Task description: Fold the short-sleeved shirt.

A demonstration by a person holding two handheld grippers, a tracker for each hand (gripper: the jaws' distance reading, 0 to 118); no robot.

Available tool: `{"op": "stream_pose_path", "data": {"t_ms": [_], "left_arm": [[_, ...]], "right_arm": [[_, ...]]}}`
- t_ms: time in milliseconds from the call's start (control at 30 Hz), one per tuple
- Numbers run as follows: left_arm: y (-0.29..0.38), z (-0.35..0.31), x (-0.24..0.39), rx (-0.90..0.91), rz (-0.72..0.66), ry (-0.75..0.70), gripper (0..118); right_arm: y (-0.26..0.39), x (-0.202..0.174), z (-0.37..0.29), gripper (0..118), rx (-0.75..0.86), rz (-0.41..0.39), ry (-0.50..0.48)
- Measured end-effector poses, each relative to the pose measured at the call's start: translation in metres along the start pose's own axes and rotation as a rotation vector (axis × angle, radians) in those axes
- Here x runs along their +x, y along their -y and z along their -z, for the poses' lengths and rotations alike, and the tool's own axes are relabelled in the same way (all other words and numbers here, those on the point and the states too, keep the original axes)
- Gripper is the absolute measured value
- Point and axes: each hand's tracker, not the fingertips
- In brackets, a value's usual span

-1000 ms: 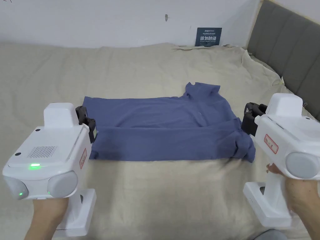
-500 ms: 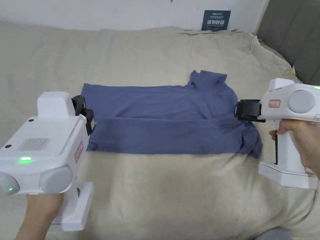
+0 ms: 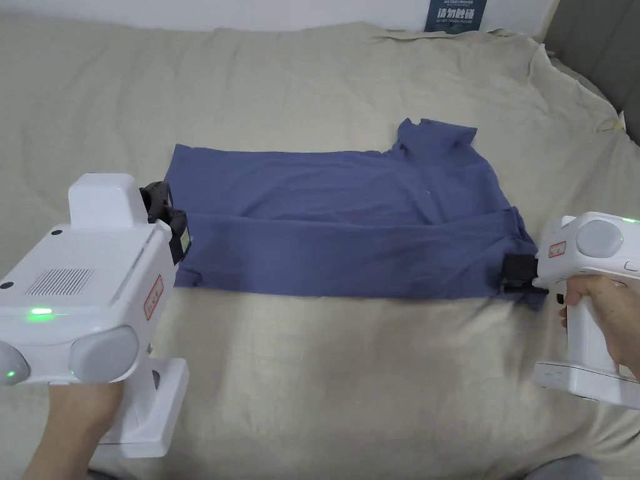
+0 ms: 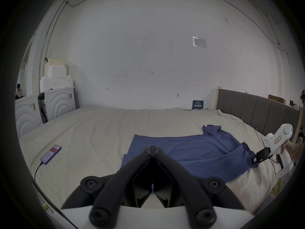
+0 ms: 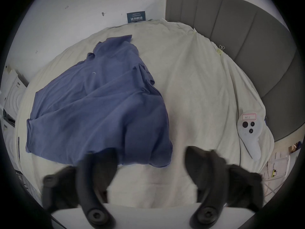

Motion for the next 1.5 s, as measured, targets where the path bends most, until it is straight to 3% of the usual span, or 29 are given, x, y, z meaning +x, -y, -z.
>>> {"op": "stream_pose_path", "data": {"t_ms": [67,100,300,333,367,467,500,567,667,833,900,1133,1233,1500], "left_arm": [[0.000,0.002,0.000,-0.005,0.003,-0.001,0],[0.001,0.002,0.001,-0.008,0.004,-0.001,0],[-0.001,0.002,-0.001,-0.023,-0.027,0.004,2],[-0.003,0.005,-0.003,-0.040,-0.038,0.005,9],[-0.005,0.009,-0.005,-0.071,-0.058,0.019,24],[-0.014,0.027,-0.017,-0.200,-0.097,0.046,85],[-0.017,0.034,-0.021,-0.239,-0.090,0.053,99],[-0.028,0.042,-0.023,-0.294,-0.088,0.072,115],[-0.036,0.070,-0.040,-0.421,-0.144,0.126,118],[-0.031,0.118,-0.073,-0.608,-0.236,0.123,118],[-0.018,0.137,-0.086,-0.675,-0.246,0.050,118],[0.028,0.183,-0.108,-0.854,-0.128,-0.109,112],[0.043,0.196,-0.112,-0.892,-0.125,-0.121,99],[0.062,0.204,-0.099,-0.898,-0.129,-0.095,38]], "right_arm": [[0.000,0.002,0.003,16,0.006,0.005,0.006],[0.001,0.001,0.004,7,0.012,0.002,0.008],[0.001,-0.004,0.003,5,0.009,-0.007,-0.007],[0.001,-0.002,0.004,5,0.011,-0.005,-0.011],[0.002,-0.001,0.002,5,0.015,-0.001,-0.015],[0.001,0.001,-0.003,5,0.024,-0.001,-0.021],[0.001,0.001,-0.005,5,0.029,-0.002,-0.024],[0.000,0.000,-0.009,5,0.036,-0.005,-0.026],[-0.001,0.001,-0.008,5,0.040,-0.011,-0.029],[-0.001,0.002,-0.006,5,0.037,-0.009,-0.024],[0.000,0.002,-0.005,5,0.036,0.008,-0.028],[-0.002,0.006,0.003,5,0.028,0.021,-0.028],[-0.004,0.008,0.007,5,0.023,0.019,-0.022],[-0.003,0.009,0.017,5,0.011,-0.001,-0.006]]}}
